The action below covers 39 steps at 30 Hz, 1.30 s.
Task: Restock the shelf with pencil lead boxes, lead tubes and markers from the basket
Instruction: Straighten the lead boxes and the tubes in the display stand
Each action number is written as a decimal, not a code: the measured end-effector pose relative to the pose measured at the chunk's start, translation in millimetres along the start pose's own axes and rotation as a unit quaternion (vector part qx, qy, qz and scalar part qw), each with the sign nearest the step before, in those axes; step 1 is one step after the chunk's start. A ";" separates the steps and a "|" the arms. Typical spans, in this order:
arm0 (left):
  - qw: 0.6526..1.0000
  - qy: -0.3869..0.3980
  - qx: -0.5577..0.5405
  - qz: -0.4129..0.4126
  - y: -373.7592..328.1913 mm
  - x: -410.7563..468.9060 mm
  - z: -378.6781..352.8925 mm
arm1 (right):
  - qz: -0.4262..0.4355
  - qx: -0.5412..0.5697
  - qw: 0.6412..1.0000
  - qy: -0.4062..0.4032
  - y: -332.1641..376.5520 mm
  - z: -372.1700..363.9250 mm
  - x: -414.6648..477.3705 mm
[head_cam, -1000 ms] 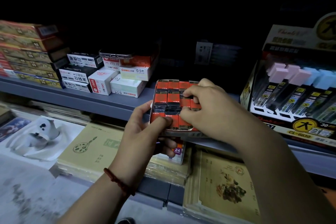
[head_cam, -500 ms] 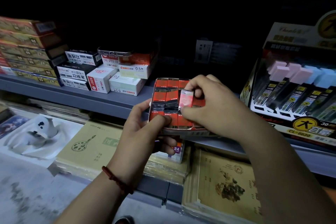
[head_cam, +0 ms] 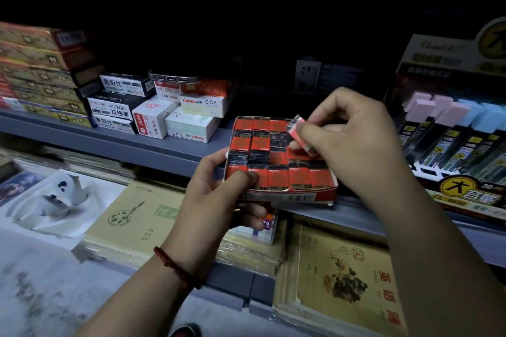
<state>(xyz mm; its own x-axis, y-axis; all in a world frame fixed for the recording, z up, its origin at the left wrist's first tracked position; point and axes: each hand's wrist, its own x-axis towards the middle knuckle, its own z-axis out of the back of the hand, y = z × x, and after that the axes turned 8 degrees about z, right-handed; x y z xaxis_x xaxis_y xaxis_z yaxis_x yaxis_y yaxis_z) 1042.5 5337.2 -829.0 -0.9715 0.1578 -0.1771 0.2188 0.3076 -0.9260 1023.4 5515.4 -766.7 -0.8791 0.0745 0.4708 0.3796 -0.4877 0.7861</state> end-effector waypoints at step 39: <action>0.987 0.007 0.153 -0.038 -6.6 -10.6 -2.7 | 0.007 -0.271 0.958 0.094 -8.0 18.4 -1.0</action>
<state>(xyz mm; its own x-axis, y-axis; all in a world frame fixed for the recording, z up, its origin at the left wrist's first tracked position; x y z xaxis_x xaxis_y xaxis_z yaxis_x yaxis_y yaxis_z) 1051.6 5336.0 -820.1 -0.9821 0.1593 -0.1006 0.1053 0.0213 -0.9942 1026.6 5535.2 -766.1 -0.9306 -0.0698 0.3592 0.2324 -0.8711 0.4327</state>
